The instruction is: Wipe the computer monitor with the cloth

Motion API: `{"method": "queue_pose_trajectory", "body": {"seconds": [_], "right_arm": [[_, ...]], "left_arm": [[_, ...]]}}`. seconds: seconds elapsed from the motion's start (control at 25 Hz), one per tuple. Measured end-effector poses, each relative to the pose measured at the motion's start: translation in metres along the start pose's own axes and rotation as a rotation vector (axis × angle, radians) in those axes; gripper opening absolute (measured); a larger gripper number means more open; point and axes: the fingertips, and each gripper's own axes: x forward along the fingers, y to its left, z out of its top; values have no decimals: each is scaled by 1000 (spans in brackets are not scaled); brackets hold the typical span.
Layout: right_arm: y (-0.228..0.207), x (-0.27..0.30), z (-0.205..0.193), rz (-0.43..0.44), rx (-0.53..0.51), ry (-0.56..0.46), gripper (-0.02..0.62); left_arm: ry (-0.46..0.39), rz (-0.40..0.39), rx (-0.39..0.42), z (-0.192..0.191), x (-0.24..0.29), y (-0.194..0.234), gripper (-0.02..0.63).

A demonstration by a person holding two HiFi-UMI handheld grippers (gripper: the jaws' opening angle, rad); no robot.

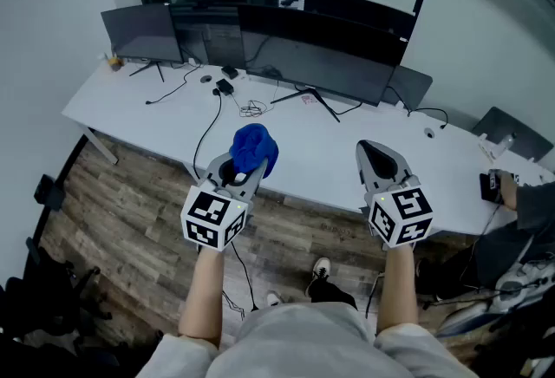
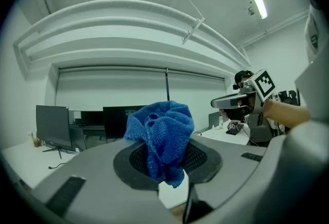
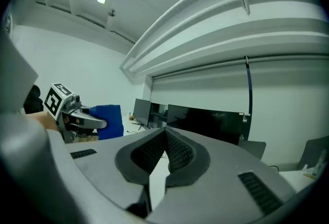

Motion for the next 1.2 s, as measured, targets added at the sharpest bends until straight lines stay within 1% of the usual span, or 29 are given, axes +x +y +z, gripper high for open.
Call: {"method": "queue_pose_trajectory", "body": {"seconds": [0.16, 0.32, 0.4, 0.48, 0.56, 0.76, 0.84, 0.96, 1.08, 1.2], "right_arm": [[-34, 14, -5, -9, 23, -14, 11], [-86, 36, -4, 1, 107, -64, 12], [-117, 54, -5, 16, 132, -84, 12], [-154, 75, -4, 13, 110, -90, 12], [-192, 94, -6, 10, 84, -67, 12], [-274, 128, -15, 18, 90, 12, 12], [-307, 137, -13, -2, 90, 19, 12], [-348, 143, -12, -41, 99, 25, 12], [-378, 149, -16, -78, 91, 30, 12], [-398, 156, -24, -107, 78, 55, 12]], "left_arm": [[12, -6, -2, -2, 36, 0, 107], [-3, -20, 10, 6, 95, 2, 107], [-22, -27, 19, 15, 133, 3, 107], [-45, -36, 31, 27, 177, 3, 107], [-71, -43, 33, 43, 226, 2, 107], [-118, -28, 1, 94, 344, 1, 107], [-141, -49, -3, 118, 391, -4, 107], [-170, -104, -18, 150, 454, -16, 106], [-201, -167, -22, 175, 506, -33, 106], [-212, -225, -17, 188, 546, -51, 107]]}}
